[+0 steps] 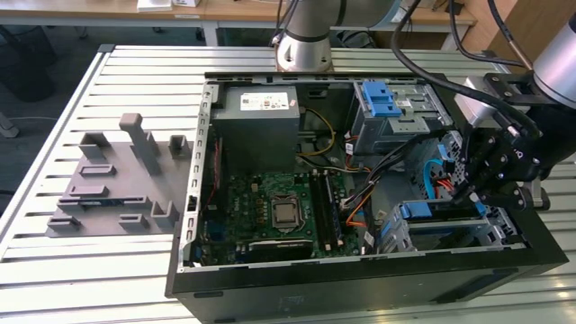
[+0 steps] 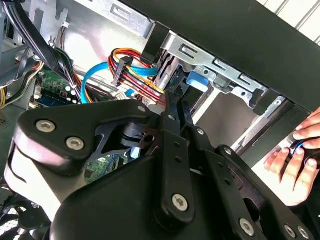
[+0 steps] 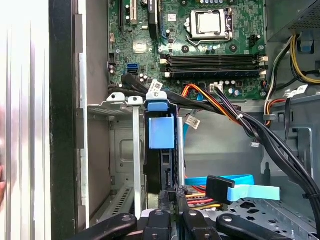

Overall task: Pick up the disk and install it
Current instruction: 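Insert the first disk wire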

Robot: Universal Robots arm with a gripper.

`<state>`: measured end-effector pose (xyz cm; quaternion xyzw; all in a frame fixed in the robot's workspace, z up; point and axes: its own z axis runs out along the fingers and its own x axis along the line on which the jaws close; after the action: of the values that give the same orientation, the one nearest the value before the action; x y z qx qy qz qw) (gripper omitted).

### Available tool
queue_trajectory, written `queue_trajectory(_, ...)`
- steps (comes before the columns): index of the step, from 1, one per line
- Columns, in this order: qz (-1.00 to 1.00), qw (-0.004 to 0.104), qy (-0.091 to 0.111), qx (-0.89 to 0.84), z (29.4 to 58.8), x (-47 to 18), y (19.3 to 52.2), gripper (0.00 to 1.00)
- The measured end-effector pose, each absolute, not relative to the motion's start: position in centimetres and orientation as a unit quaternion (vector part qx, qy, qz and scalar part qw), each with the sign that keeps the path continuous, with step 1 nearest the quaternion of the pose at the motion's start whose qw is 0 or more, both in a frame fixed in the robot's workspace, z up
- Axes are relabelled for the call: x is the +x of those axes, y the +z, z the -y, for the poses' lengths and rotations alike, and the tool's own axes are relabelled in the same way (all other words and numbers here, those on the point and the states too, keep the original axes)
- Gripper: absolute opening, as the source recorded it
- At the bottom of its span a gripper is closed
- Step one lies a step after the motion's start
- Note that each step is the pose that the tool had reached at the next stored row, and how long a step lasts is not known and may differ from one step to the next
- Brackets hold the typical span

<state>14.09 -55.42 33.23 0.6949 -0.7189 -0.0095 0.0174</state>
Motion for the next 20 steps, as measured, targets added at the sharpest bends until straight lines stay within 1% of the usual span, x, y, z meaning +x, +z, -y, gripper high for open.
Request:
queue_trajectory(15,0.719,0.017,-0.010,0.694,55.41,14.16,32.91,0.16)
queue_trajectory(17,0.719,0.017,-0.010,0.694,55.41,14.16,32.91,0.17)
queue_trajectory(18,0.719,0.017,-0.010,0.694,55.42,14.16,32.95,0.24)
queue_trajectory(20,0.719,0.017,-0.010,0.694,55.41,14.16,33.12,0.24)
